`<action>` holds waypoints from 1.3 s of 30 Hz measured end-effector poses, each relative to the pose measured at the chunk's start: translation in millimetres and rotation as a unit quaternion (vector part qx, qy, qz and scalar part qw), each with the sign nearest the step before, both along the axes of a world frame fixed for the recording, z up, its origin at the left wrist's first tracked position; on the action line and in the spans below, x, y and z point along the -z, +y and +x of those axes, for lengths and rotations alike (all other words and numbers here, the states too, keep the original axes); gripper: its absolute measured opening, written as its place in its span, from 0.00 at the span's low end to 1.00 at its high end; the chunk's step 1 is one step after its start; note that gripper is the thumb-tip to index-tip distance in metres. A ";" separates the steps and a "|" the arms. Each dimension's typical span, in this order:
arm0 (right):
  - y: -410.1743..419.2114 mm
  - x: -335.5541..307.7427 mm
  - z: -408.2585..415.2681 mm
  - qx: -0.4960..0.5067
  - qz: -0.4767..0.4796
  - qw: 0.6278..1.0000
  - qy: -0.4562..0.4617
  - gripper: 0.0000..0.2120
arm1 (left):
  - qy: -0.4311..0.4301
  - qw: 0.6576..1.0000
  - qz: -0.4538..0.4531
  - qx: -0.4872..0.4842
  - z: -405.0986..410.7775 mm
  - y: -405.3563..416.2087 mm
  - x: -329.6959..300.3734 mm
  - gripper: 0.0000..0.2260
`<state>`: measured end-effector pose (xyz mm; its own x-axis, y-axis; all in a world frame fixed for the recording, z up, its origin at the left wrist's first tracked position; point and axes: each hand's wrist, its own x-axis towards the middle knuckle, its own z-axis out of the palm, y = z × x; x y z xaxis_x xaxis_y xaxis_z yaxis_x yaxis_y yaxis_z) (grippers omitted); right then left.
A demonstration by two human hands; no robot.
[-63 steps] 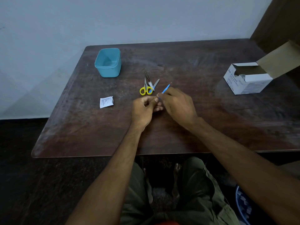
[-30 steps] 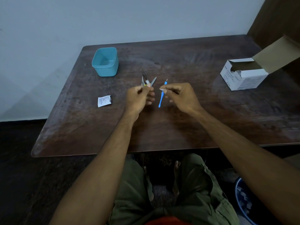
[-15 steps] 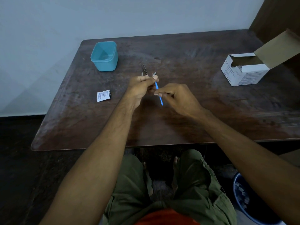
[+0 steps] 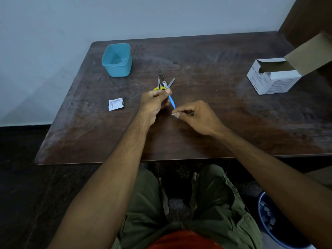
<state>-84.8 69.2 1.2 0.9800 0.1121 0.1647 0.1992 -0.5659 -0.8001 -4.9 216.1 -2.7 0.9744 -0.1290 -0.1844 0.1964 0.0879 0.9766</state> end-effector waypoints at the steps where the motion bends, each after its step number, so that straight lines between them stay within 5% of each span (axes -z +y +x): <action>1: -0.9 1.6 -2.5 -0.011 0.002 1.000 0.008 0.06 | 0.002 1.000 -0.002 -0.003 -0.3 1.3 1.6 0.07; 8: 5.0 -9.5 7.1 0.032 0.194 0.979 0.061 0.08 | 0.029 0.998 -0.047 -0.004 -6.4 -5.9 2.4 0.06; 12: -3.0 -5.4 1.8 -0.006 0.192 0.975 0.109 0.06 | 0.035 0.997 -0.066 -0.004 -3.9 0.4 2.0 0.07; 19: -11.6 -5.0 8.8 0.114 0.371 0.914 0.122 0.06 | 0.078 0.988 -0.135 0.011 -4.7 2.0 2.8 0.06; 23: 4.9 -7.8 11.0 0.090 0.429 0.888 0.143 0.07 | 0.070 0.987 -0.141 0.024 -8.0 -4.2 3.3 0.07; 30: 7.5 1.0 -2.7 0.073 0.490 0.843 0.209 0.06 | 0.041 0.992 -0.120 0.012 -3.6 0.1 4.9 0.07; 39: 10.1 -7.3 -1.3 0.092 0.496 0.833 0.227 0.06 | 0.027 0.996 -0.087 0.021 -6.0 -3.5 4.5 0.06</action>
